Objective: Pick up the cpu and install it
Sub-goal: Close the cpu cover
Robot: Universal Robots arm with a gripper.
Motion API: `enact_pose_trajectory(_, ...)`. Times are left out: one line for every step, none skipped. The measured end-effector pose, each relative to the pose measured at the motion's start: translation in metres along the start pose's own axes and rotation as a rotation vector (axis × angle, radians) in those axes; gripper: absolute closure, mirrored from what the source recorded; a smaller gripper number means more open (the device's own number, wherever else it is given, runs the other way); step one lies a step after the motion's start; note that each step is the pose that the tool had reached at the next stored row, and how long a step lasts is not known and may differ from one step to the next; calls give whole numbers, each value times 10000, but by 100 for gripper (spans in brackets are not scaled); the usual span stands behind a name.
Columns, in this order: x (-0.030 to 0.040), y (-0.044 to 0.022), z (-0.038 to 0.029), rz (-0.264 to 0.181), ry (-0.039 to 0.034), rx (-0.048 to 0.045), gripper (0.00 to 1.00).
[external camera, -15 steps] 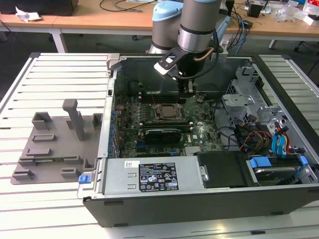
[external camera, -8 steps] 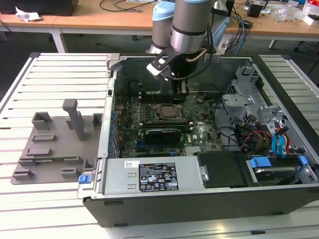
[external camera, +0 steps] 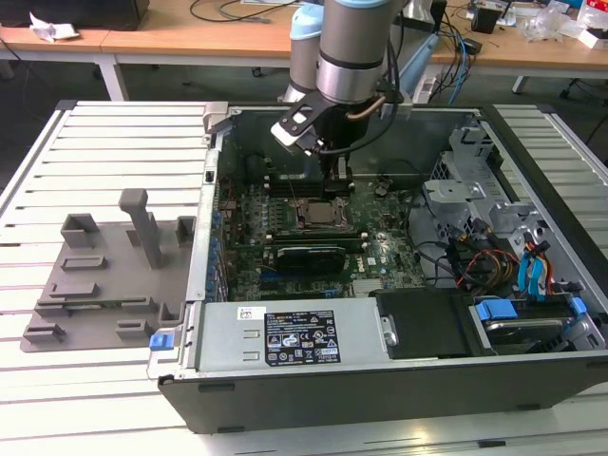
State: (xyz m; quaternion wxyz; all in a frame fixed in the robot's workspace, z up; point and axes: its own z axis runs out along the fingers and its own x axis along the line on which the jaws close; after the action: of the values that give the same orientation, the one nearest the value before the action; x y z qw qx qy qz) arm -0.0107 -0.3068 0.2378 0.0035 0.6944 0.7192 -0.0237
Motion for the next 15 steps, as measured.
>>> enact_pose_trajectory(0, -7, 2, 0, 0, 0, 89)
enact_pose_trajectory(1, -22, 5, -1, 0, -1, 89)
enact_pose_trajectory(2, -33, 9, -1, 1, -1, 89)
enact_pose_trajectory(2, -45, 12, -1, 1, -1, 89)
enact_pose_trajectory(3, -54, 15, -1, 1, -1, 89)
enact_pose_trajectory(3, -64, 19, -1, 1, -1, 89)
enact_pose_trajectory(4, -72, 23, 0, 1, -1, 89)
enact_pose_trajectory(4, -88, 31, -1, 0, -1, 89)
enact_pose_trajectory(5, -99, 38, -1, 1, 0, 89)
enact_pose_trajectory(7, -117, 65, -1, 1, -1, 89)
enact_pose_trajectory(9, -140, 110, -1, 0, -1, 89)
enact_pose_trajectory(12, -162, 167, 0, 1, -1, 89)
enact_pose_trajectory(13, -175, 193, 0, 1, -1, 89)
enact_pose_trajectory(14, -186, 211, 0, 0, -1, 89)
enact_pose_trajectory(17, -206, 243, -1, 0, 0, 89)
